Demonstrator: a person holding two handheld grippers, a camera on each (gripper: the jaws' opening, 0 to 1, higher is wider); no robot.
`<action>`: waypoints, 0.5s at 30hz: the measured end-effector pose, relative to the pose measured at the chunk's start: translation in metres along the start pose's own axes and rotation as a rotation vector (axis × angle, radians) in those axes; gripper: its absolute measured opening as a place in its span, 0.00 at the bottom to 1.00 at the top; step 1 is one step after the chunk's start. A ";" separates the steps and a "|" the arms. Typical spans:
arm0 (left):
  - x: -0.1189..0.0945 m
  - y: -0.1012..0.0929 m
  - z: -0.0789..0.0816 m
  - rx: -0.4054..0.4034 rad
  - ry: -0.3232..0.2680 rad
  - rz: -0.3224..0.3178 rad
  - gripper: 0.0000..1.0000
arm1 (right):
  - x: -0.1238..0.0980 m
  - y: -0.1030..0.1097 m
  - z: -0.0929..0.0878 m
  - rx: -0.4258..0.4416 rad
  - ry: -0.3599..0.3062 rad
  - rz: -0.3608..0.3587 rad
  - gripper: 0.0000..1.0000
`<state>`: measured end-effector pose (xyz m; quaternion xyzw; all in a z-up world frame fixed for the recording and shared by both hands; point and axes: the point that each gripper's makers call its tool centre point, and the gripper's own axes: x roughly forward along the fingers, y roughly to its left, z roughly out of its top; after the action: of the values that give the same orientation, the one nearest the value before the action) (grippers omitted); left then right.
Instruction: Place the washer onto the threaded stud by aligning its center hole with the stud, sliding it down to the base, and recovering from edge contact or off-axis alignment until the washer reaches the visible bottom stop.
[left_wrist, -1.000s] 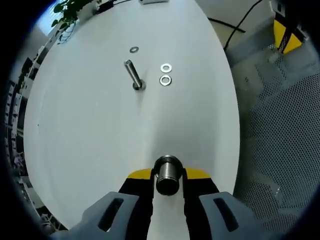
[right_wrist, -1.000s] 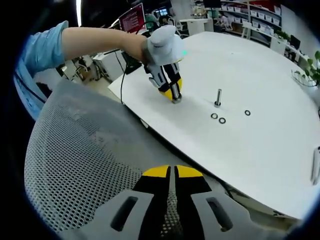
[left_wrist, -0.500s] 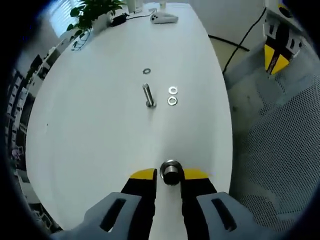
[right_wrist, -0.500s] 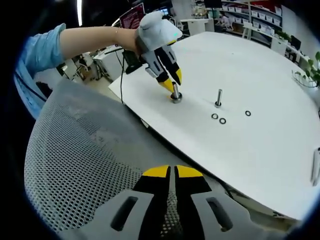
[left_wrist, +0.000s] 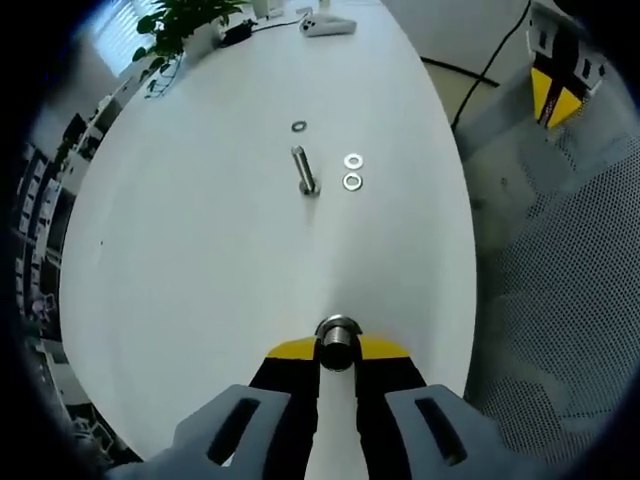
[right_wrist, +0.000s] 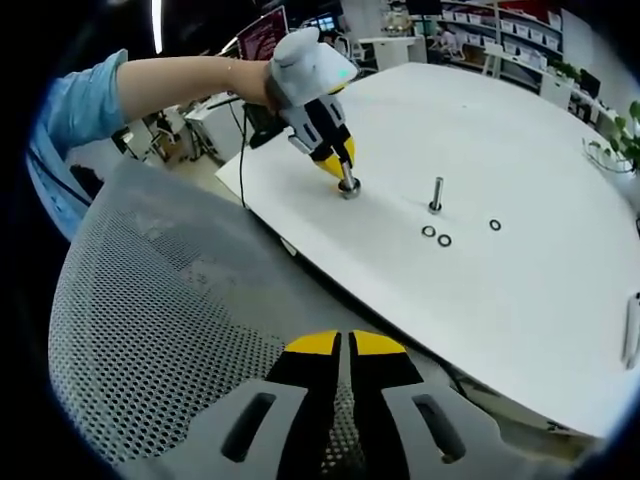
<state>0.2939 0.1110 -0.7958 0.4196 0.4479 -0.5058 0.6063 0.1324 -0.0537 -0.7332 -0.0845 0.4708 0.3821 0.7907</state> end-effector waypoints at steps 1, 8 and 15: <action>-0.001 0.002 -0.003 -0.002 0.007 0.002 0.10 | 0.000 0.000 0.000 0.000 0.001 0.000 0.06; -0.008 0.023 -0.021 -0.082 0.023 0.005 0.09 | 0.000 0.000 0.000 0.002 0.002 -0.001 0.06; -0.011 0.037 -0.031 -0.106 0.034 0.029 0.09 | 0.000 -0.001 0.000 0.006 0.002 -0.002 0.06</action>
<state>0.3261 0.1481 -0.7907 0.4019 0.4780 -0.4653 0.6273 0.1329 -0.0542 -0.7339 -0.0832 0.4727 0.3798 0.7908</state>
